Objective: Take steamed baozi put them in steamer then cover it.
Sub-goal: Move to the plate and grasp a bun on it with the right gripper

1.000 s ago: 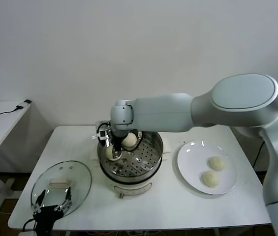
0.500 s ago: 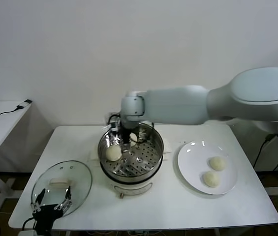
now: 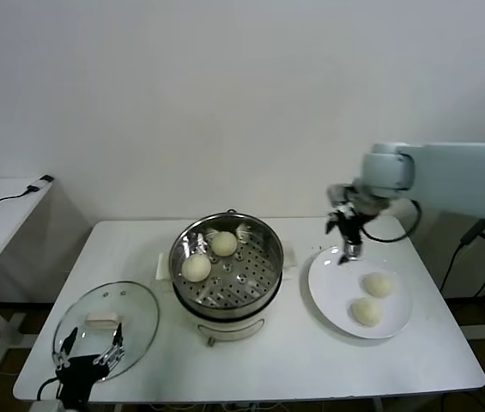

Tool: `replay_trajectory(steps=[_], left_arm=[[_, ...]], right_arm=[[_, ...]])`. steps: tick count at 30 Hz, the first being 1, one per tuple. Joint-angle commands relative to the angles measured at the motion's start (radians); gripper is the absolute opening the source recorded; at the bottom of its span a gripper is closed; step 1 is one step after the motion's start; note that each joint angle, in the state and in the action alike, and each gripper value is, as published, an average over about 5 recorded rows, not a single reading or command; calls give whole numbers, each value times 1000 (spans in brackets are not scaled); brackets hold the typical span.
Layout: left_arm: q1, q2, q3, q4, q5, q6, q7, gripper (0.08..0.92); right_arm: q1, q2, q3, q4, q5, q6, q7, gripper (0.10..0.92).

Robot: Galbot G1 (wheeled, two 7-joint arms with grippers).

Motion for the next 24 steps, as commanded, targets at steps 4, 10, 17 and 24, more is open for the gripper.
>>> replay_trajectory(steps=[4,10,17,24], left_arm=[[2,-5,0,0,5,1,-1,823],[9,-12,-2,0,9,-4,-2,823],[17,-15,-2,0,9,-7,-3,823],[19,-15,-1,0,12,-7,-4,823]], right_arm=[[-363,-265,177,-44,-270,26,-10,823],[-473,-231,277,-104,-286,14,1,823],[-542,-207,337,-120,-287,-9,27,823],[-605,-179,408,-144,-285,-35,66,823]])
